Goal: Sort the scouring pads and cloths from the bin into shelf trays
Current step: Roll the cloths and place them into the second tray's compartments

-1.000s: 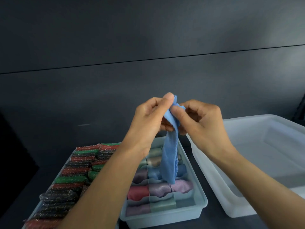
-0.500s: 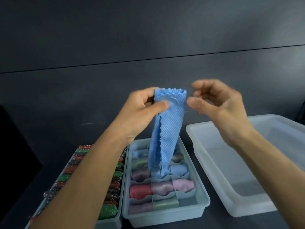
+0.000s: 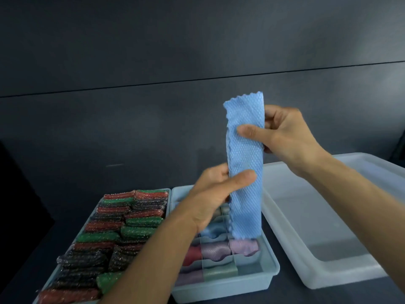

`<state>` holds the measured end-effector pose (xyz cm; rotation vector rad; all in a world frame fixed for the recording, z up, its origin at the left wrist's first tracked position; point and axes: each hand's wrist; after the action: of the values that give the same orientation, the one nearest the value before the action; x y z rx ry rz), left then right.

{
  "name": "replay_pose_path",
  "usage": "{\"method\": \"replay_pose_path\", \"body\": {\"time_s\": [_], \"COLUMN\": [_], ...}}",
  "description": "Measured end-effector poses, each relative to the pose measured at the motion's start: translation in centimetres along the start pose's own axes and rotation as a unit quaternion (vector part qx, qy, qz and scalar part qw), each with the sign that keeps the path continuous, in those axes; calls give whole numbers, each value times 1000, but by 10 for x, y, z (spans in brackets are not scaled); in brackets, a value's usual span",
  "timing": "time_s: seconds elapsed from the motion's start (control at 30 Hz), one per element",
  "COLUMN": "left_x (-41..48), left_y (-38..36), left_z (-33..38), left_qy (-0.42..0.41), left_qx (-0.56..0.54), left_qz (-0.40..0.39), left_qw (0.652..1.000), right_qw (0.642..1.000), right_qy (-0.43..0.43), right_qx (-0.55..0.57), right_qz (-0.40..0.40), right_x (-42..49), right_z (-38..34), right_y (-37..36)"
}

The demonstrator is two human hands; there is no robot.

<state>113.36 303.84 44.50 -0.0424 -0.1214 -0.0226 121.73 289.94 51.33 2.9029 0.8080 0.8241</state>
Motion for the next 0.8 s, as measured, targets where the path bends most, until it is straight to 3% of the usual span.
{"method": "replay_pose_path", "body": {"time_s": [0.17,0.27,0.33,0.5,0.63,0.73,0.77,0.8], "left_x": [7,12,14,14,13,15,14,15], "left_y": [-8,1,5,17,19,20,19,19], "left_z": [-10,-10,-9,-1,-5,-12,-13,-16], "left_qy": [79,106,122,196,183,167,172,180], "left_qx": [-10,-39,-100,-252,-214,-186,-191,-198], "left_qz": [111,135,141,88,71,110,115,117], "left_qw": [991,984,977,944,957,962,959,956], "right_qw": [996,994,985,909,867,803,795,810], "right_qy": [66,102,140,232,273,306,323,322], "right_qx": [-62,-34,-87,-327,-379,-457,-467,-454], "right_qz": [-3,-34,-58,-110,-173,-227,-215,-184], "right_x": [-4,-15,-26,-50,-57,-59,-59,-60], "right_z": [-5,-5,2,46,63,69,73,75], "right_y": [2,3,2,-3,1,1,0,-2]}}
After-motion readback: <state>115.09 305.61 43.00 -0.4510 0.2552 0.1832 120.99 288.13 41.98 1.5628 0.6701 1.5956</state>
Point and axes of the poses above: each hand's wrist, its own x-axis towards the middle knuckle, its own y-axis out of the back of the hand, z = x × y, and after that the axes turned 1 degree about -x, right-handed
